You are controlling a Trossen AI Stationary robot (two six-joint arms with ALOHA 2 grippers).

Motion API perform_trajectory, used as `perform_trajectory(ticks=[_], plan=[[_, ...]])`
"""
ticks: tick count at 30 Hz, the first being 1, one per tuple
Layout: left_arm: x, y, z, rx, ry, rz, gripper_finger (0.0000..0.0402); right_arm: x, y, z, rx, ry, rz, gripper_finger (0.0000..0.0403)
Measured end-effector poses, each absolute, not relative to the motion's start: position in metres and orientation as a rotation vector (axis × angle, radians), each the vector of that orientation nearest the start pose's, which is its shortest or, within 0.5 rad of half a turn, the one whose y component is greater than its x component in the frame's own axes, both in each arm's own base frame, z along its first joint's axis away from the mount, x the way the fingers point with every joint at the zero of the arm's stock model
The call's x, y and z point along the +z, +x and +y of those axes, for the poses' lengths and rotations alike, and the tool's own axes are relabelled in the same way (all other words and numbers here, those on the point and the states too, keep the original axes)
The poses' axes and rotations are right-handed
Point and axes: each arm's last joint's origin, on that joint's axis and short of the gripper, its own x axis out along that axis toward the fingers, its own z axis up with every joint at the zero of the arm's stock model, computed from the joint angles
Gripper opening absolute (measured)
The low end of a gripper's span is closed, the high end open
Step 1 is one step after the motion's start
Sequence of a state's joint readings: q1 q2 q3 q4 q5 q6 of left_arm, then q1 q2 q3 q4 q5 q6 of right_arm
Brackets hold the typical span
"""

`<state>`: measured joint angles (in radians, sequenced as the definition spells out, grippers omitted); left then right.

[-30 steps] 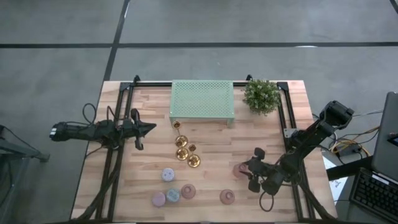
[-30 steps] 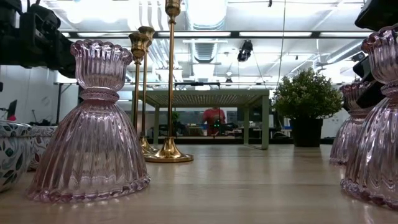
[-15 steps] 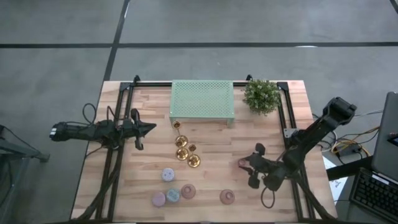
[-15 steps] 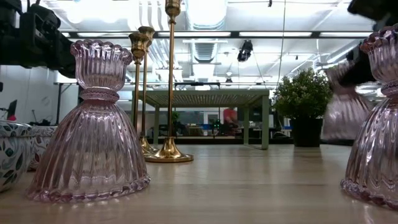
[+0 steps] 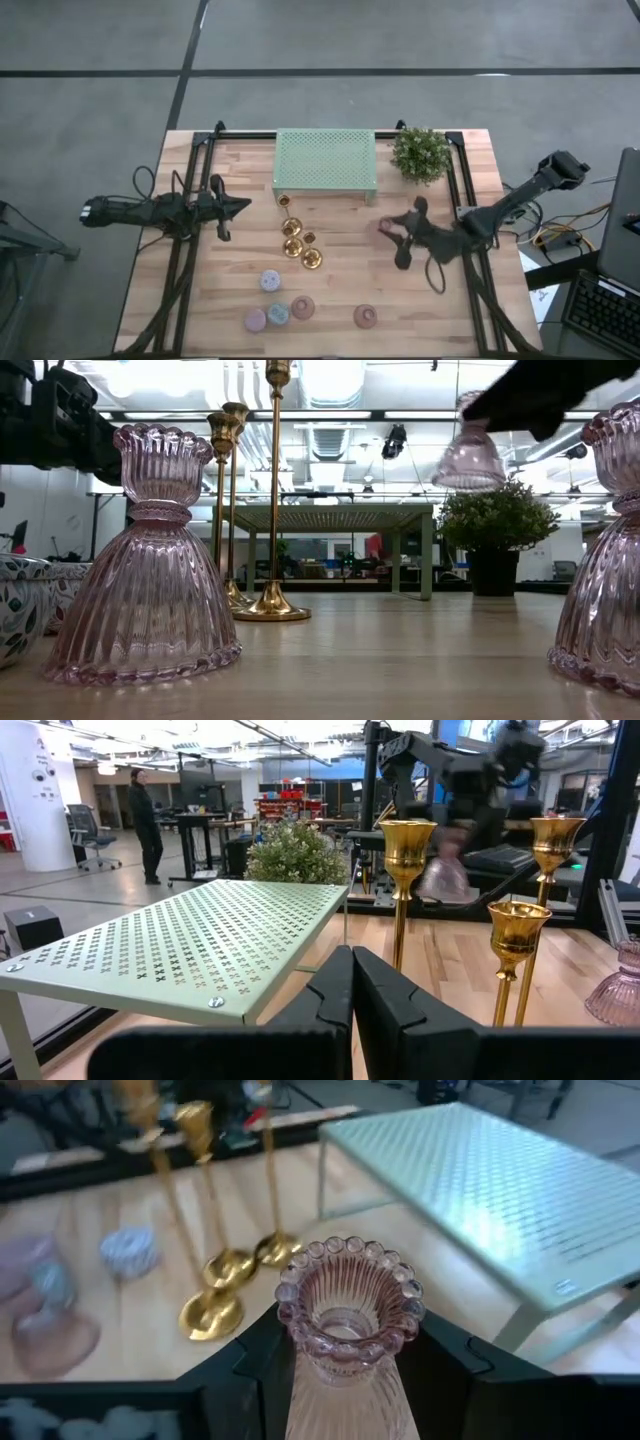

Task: Pick & Place candle stick holders
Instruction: Put the top right light purple glass candle holder on the shelf

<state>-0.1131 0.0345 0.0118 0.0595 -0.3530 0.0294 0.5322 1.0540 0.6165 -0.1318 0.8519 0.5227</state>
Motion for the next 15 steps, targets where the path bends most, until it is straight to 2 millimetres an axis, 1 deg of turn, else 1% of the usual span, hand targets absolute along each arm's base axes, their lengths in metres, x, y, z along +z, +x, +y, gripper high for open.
perform_trajectory(ticks=[5,9,13,15], plan=[[0.171,0.098,-0.001,0.240,0.021,-0.032,0.0010,0.256,0.202,0.061,-0.383,0.172,0.305,0.0141],[0.171,0.098,-0.001,0.240,0.020,-0.033,0.0010,0.272,0.209,0.039,-0.448,0.149,0.269,0.0141],[0.171,0.098,-0.001,0.240,0.021,-0.033,0.0010,0.283,0.219,0.017,-0.460,0.157,0.268,0.0141],[0.171,0.098,-0.001,0.240,0.021,-0.032,0.0010,0.285,0.226,0.006,-0.460,0.150,0.286,0.0141]])
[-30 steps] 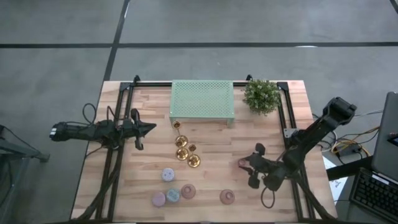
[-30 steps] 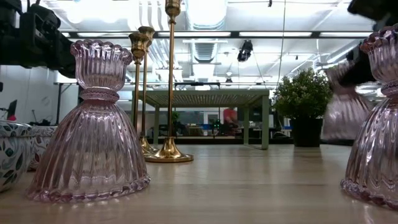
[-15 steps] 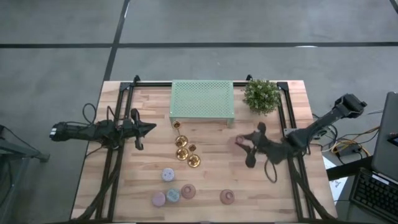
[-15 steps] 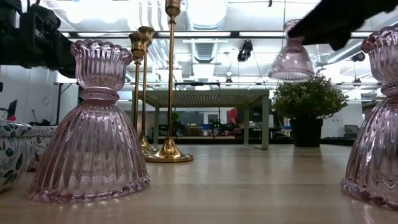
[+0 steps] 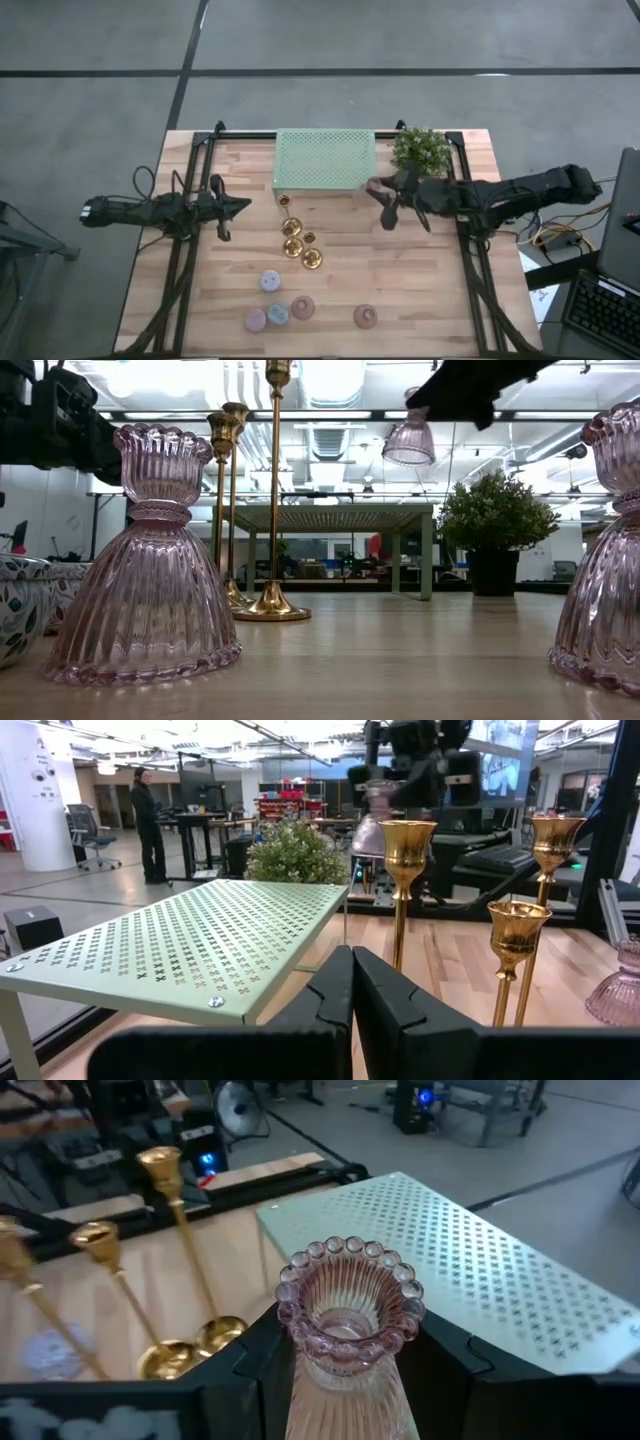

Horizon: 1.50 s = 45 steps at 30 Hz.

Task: Pick & Place candle stick holders
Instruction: Put the top right light purple glass candle holder on the shelf

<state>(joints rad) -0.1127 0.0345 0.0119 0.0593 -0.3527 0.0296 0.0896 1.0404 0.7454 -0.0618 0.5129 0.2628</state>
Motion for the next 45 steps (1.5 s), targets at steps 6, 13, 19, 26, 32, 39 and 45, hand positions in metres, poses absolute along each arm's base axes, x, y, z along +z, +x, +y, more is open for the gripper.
perform_trajectory(ticks=[6,13,19,26,32,39,45], plan=[[0.170,0.098,-0.001,0.241,0.021,-0.032,0.0010,0.288,0.241,-0.030,-0.533,0.139,0.319,0.0141],[0.171,0.098,-0.001,0.241,0.020,-0.033,0.0010,0.289,0.255,-0.071,-0.600,0.179,0.339,0.0141],[0.171,0.098,-0.001,0.240,0.021,-0.032,0.0010,0.288,0.268,-0.107,-0.667,0.204,0.372,0.0141],[0.171,0.098,-0.001,0.240,0.021,-0.032,0.0010,0.278,0.269,-0.148,-0.766,0.227,0.423,0.0141],[0.170,0.098,-0.001,0.240,0.021,-0.032,0.0010,0.268,0.263,-0.172,-0.819,0.310,0.421,0.0141],[0.170,0.098,-0.001,0.241,0.021,-0.032,0.0010,0.268,0.260,-0.176,-0.818,0.322,0.407,0.0141],[0.171,0.098,-0.001,0.240,0.021,-0.033,0.0010,0.269,0.261,-0.176,-0.812,0.306,0.405,0.0141]])
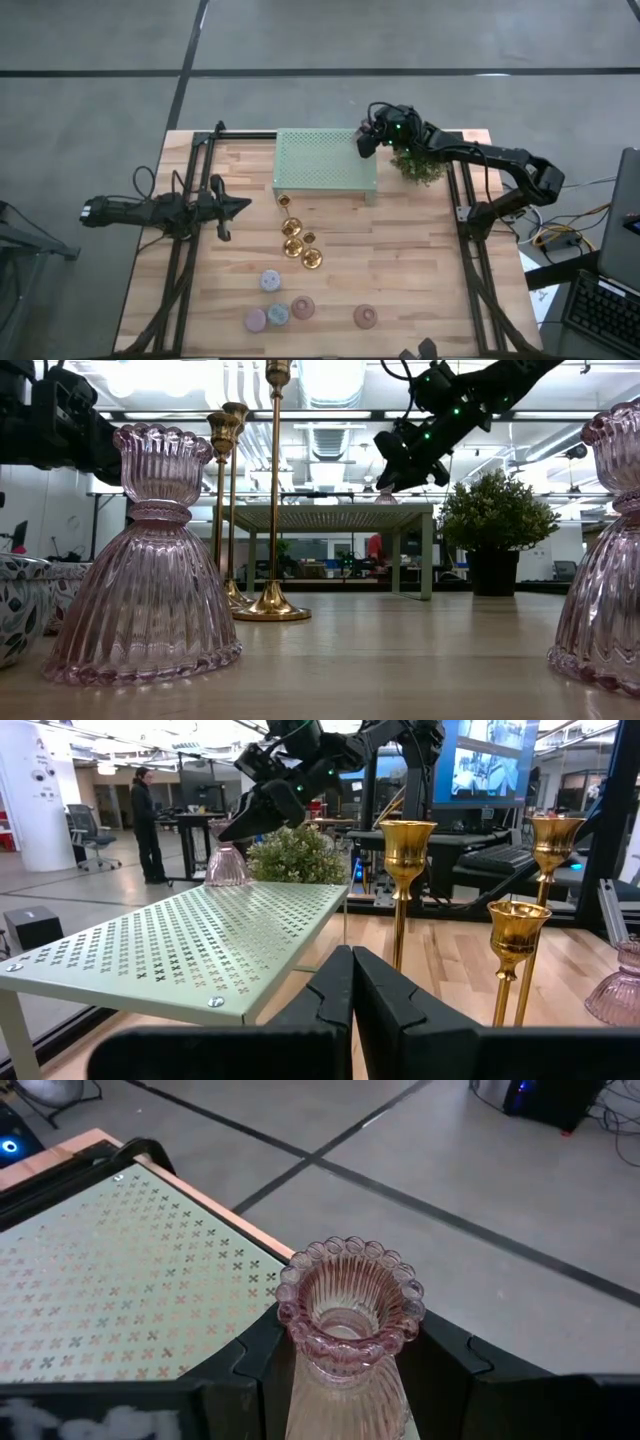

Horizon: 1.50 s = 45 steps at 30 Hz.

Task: Pick & Place candle stick holders
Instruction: Put the top right light purple glass candle holder on the shelf, then put the right light purple glass candle holder on the shelf aligned with the other glass candle holder

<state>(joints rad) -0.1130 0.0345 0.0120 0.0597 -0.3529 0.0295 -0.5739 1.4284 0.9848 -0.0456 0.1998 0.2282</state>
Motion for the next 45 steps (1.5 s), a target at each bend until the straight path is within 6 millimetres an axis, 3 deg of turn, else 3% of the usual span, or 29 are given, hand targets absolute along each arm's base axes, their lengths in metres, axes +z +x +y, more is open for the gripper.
perform_trajectory(ticks=[10,24,36,45], plan=[[0.171,0.098,-0.001,0.241,0.021,-0.033,0.0010,0.265,0.266,-0.173,-0.750,0.200,0.452,0.0141],[0.170,0.098,-0.001,0.240,0.021,-0.032,0.0010,0.260,0.271,-0.175,-0.747,0.199,0.453,0.0147],[0.171,0.098,-0.001,0.241,0.021,-0.032,0.0010,0.261,0.270,-0.174,-0.740,0.188,0.468,0.0224],[0.171,0.098,-0.001,0.240,0.021,-0.033,0.0010,0.276,0.264,-0.169,-0.734,0.156,0.421,0.0287]])
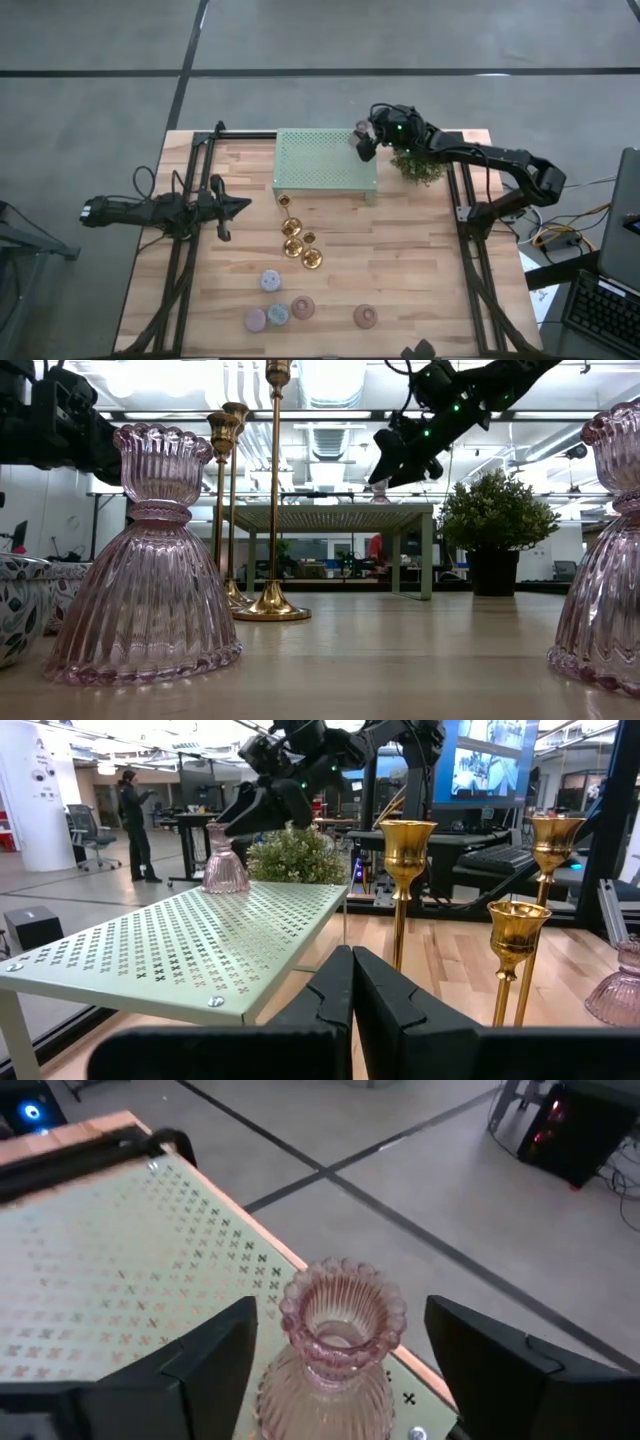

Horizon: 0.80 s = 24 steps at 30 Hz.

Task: Pick & Place candle stick holders
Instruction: Put the right light purple glass candle holder on the shelf aligned with the other glass candle holder

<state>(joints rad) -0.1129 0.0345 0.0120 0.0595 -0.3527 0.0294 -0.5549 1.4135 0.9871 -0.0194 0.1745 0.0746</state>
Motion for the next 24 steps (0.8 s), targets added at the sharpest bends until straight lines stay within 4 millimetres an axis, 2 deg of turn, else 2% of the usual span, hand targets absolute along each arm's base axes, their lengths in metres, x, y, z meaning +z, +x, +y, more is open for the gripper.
perform_trajectory(ticks=[7,11,19,24], plan=[[0.171,0.098,-0.001,0.241,0.021,-0.033,0.0010,0.299,0.251,-0.161,-0.729,0.117,0.351,0.0323],[0.170,0.098,-0.001,0.240,0.021,-0.032,0.0010,0.309,0.245,-0.149,-0.680,0.126,0.343,0.0333],[0.171,0.098,-0.001,0.241,0.021,-0.033,0.0010,0.328,0.243,-0.103,-0.256,0.123,0.309,0.0332],[0.171,0.098,-0.001,0.241,0.021,-0.033,0.0010,0.330,0.239,-0.068,0.003,0.116,0.360,0.0327]])
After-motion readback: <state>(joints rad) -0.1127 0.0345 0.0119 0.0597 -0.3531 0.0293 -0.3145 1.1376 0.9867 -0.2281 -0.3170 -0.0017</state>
